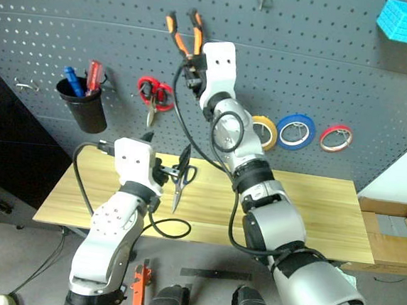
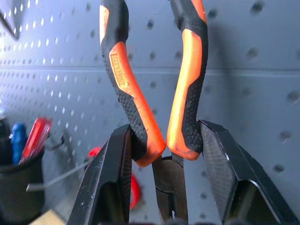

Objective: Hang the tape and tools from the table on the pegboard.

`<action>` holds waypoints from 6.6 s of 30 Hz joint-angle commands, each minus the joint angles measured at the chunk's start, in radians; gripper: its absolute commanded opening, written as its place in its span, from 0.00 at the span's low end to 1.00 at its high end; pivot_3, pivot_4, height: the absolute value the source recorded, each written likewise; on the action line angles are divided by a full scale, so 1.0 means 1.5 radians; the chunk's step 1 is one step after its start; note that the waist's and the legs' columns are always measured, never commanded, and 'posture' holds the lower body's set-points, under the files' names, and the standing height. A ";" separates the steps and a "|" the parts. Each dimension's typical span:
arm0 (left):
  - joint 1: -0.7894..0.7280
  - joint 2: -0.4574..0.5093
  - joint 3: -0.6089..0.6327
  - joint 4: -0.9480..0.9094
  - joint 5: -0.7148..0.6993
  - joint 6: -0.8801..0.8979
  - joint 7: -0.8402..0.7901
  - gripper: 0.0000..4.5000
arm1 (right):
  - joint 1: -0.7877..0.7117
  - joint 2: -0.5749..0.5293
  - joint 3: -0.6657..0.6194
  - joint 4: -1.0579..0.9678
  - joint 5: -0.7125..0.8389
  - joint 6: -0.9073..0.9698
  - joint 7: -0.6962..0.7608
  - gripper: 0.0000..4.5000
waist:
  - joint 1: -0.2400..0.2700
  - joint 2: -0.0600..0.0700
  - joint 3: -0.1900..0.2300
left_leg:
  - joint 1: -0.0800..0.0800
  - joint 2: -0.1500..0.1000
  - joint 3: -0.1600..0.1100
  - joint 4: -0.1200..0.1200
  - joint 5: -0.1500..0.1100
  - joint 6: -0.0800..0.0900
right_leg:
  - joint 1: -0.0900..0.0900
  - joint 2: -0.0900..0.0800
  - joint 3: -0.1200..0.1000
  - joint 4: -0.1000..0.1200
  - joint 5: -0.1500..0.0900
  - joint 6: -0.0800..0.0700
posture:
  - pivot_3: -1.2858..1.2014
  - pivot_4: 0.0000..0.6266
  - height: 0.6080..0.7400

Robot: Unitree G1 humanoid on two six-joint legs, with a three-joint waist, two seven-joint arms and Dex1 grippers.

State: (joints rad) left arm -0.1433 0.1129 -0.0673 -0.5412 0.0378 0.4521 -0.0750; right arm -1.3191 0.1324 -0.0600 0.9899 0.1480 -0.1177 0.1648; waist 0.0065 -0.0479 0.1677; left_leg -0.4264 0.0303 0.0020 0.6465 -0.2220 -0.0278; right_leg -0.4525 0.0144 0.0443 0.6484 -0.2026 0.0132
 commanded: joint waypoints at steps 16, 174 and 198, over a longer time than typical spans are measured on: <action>-0.048 0.010 0.019 -0.053 -0.013 0.055 -0.012 1.00 | -0.096 -0.046 -0.040 0.167 -0.036 -0.165 -0.035 0.38 | 0.013 0.001 0.001 | 0.001 0.000 0.000 0.000 0.000 0.000 | 0.001 0.000 0.000 0.000 0.000 0.000 | 0.59 0.25 1.00; -0.262 0.113 0.006 0.599 0.025 0.234 -0.063 1.00 | 0.498 -0.332 0.212 -0.661 0.037 0.374 0.475 1.00 | -0.026 0.008 0.106 | 0.006 0.000 -0.004 -0.002 0.002 0.004 | 0.006 -0.003 -0.002 -0.001 -0.004 0.005 | 0.52 0.59 1.00; -0.239 0.113 0.036 0.562 0.021 0.227 -0.033 0.09 | 0.494 -0.341 0.214 -0.649 0.028 0.339 0.490 1.00 | -0.026 0.008 0.106 | 0.005 0.000 -0.003 -0.003 0.002 0.004 | 0.005 -0.004 -0.001 -0.002 -0.004 0.005 | 0.52 0.52 1.00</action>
State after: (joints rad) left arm -0.5263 0.2751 -0.0307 0.3068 0.0642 0.7926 -0.1330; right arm -0.5709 -0.3789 0.2668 0.0412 0.1827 0.4181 0.8915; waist -0.0324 -0.0359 0.3271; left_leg -0.4188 0.0304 -0.0021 0.6421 -0.2185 -0.0225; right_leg -0.4448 0.0083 0.0425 0.6457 -0.2089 0.0208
